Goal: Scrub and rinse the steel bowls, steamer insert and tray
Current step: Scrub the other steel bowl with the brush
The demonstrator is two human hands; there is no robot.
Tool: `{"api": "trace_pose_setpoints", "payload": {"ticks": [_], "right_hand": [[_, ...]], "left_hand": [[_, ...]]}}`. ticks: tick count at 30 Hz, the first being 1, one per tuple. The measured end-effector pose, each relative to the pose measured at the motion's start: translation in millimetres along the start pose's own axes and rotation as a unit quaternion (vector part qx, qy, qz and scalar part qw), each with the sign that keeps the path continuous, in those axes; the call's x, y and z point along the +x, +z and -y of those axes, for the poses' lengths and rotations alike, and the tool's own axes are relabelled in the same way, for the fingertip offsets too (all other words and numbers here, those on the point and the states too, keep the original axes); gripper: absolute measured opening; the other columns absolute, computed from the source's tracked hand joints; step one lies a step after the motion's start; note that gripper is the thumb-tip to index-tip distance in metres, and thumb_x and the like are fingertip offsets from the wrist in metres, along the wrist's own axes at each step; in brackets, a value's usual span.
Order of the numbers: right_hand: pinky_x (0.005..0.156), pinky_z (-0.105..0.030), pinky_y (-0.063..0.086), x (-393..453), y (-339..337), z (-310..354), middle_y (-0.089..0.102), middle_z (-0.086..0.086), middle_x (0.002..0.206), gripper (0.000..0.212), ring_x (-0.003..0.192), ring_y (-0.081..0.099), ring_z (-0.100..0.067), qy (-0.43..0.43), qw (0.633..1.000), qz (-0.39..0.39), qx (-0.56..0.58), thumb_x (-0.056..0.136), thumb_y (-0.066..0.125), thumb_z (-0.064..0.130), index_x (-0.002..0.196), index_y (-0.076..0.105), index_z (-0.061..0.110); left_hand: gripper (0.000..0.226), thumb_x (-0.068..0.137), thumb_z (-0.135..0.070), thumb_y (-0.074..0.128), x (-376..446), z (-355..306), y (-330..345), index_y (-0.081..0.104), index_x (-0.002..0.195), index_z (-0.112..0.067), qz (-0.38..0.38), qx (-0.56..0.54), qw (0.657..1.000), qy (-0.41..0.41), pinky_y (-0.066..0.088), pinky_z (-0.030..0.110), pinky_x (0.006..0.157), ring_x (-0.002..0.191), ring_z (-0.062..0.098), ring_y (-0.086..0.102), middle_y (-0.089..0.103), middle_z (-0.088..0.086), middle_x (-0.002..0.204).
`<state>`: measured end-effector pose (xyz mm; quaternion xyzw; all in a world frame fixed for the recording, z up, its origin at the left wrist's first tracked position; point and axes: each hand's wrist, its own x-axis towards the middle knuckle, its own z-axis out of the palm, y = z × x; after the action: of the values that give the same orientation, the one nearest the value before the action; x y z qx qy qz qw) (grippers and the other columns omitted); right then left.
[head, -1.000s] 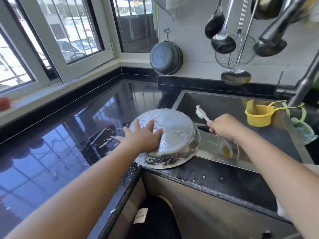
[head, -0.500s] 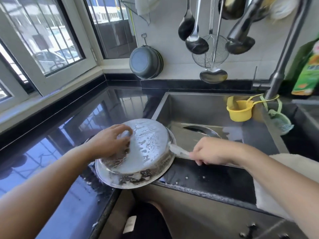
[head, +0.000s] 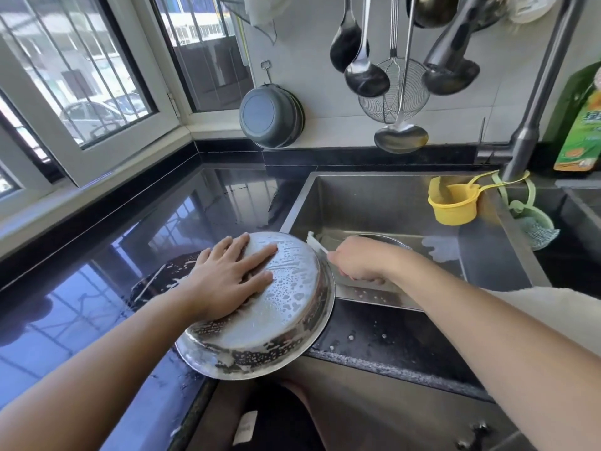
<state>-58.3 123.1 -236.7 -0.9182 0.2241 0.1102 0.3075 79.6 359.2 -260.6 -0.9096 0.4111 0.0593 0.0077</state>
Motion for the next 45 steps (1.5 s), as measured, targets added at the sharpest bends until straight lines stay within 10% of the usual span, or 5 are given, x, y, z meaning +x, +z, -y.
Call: {"api": "trace_pose_setpoints", "payload": {"ticks": [17,23,29,33,45], "right_hand": [[0.047,-0.022,0.028,-0.4,-4.5,-47.3,0.048,-0.002,0.062,0.040,0.048,0.035,-0.017,0.082,0.988,-0.024,0.129,0.104,0.043,0.036,0.087,0.067,0.010],[0.037,-0.021,0.015,5.9,9.1,-99.6,0.041,0.001,0.055,0.039,0.039,0.024,-0.008,0.076,0.934,-0.055,0.344,0.107,0.043,0.036,0.093,0.061,0.005],[0.029,-0.017,0.015,-1.7,0.6,-109.1,0.036,0.002,0.055,0.038,0.033,0.022,-0.004,0.034,0.854,0.014,0.520,0.109,0.040,0.036,0.096,0.054,0.003],[0.030,-0.017,0.015,-0.7,1.3,-112.1,0.036,0.002,0.054,0.037,0.033,0.023,-0.005,0.030,0.841,-0.010,0.541,0.108,0.041,0.037,0.095,0.054,0.005],[0.031,-0.018,0.016,-2.3,1.5,-110.5,0.036,0.002,0.054,0.036,0.035,0.023,-0.007,0.045,0.838,-0.028,0.542,0.109,0.041,0.036,0.096,0.054,0.005]], "left_hand": [[0.057,0.099,-0.072,0.035,-47.2,-83.9,-19.4,0.038,0.152,-0.052,-0.048,-0.020,0.998,-0.046,0.025,0.054,0.121,0.151,0.026,0.021,0.029,-0.005,0.166],[0.112,0.076,-0.047,0.072,-101.2,-103.2,30.8,0.005,0.165,-0.031,-0.025,0.141,0.989,0.046,0.035,0.075,0.108,0.150,0.052,0.025,0.018,0.020,0.168],[0.073,0.090,-0.011,0.001,-99.2,-97.9,36.4,0.031,0.156,-0.004,-0.157,0.213,0.961,0.078,0.051,0.068,0.087,0.128,0.056,0.052,0.047,0.032,0.147],[0.065,0.093,-0.010,0.030,-81.1,-86.9,-6.1,0.040,0.157,-0.011,-0.286,0.198,0.933,0.093,0.051,0.057,0.088,0.121,0.042,0.059,0.057,0.019,0.139],[0.054,0.082,-0.001,0.058,-20.8,-47.1,-132.3,0.070,0.127,-0.029,-0.432,-0.289,0.841,-0.152,0.058,0.045,0.091,0.101,0.033,0.069,0.075,0.006,0.109]]}}
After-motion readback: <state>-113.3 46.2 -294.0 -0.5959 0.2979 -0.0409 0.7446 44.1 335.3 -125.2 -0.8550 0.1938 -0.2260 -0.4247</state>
